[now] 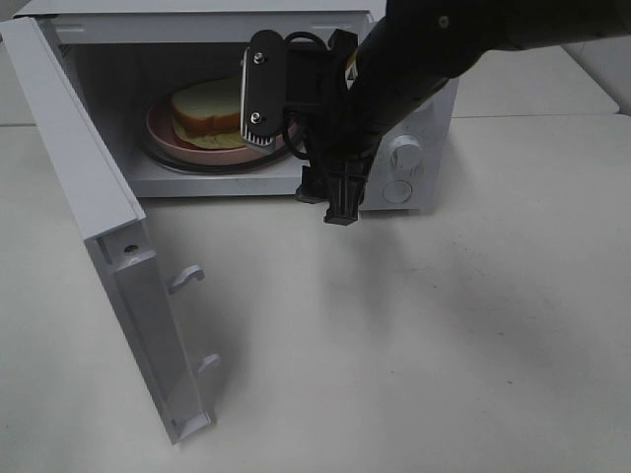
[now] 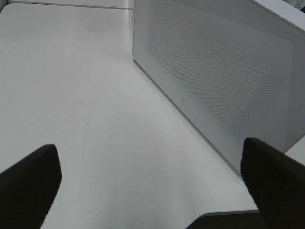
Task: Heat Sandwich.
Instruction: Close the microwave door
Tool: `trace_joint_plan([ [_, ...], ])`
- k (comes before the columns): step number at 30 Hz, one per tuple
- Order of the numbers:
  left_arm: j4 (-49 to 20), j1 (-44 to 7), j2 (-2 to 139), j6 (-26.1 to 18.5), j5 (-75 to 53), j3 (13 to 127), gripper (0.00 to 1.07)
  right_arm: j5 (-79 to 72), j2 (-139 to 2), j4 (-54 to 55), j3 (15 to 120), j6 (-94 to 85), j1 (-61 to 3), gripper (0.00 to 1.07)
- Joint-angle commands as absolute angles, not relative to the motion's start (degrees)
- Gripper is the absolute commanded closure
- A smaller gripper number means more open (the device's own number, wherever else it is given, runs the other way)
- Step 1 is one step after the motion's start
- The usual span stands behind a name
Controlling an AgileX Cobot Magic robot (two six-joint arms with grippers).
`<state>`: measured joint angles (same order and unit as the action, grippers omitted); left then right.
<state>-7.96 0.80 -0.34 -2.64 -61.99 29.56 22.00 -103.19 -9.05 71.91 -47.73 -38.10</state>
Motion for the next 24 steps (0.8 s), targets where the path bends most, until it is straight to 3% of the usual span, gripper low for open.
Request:
trace_joint_plan([
  [1,-8.54,0.63,-1.26,-2.75,-61.19,29.45,0.1,24.98,-98.61,-9.45,68.87,-40.74,-38.04,0.3],
  [17,-8.54,0.63,-1.26,-2.75,-61.19,29.45,0.1,35.64,-83.65,-9.28,59.24,-15.93,-38.04,0.3],
  [24,-8.54,0.63,-1.26,-2.75,-61.19,29.45,0.1,48.41,-77.18,-5.96,56.72,-4.98,-38.04,0.3],
])
